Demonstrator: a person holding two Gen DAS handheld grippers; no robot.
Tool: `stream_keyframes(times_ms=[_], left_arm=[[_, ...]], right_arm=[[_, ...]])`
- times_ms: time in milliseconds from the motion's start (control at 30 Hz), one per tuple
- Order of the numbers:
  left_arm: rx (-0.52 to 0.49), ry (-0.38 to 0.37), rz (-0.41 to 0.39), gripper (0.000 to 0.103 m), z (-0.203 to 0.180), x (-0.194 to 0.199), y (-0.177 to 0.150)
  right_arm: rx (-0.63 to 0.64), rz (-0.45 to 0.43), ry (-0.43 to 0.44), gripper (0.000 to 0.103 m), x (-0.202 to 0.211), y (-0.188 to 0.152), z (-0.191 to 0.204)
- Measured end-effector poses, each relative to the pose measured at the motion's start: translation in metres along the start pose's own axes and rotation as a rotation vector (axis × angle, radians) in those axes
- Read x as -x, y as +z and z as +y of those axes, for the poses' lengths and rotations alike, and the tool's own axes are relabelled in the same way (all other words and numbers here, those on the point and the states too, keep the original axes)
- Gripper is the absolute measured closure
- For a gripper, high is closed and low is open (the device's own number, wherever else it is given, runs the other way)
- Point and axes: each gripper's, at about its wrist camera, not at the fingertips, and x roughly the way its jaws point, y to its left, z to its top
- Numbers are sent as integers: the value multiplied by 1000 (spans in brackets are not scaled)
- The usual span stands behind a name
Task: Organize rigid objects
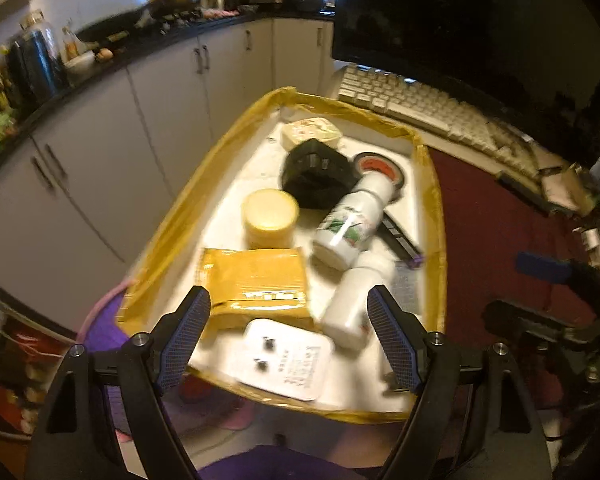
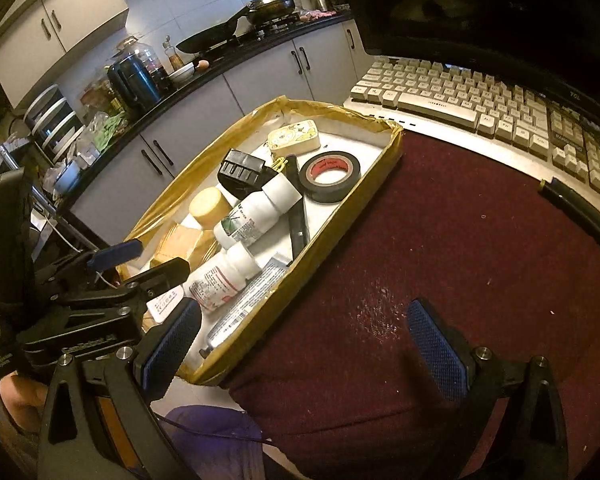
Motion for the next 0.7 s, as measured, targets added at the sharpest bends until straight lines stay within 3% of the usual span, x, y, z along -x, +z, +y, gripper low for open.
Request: stream_keyframes(times_ms=[267,700], left_arm=[[15,39,3,22,2,2,-5],[84,-3,15,22,17,5,-13]], right_arm=[[37,-34,-31,2,8,-1,8],[82,-32,-7,2,-2,2,23]])
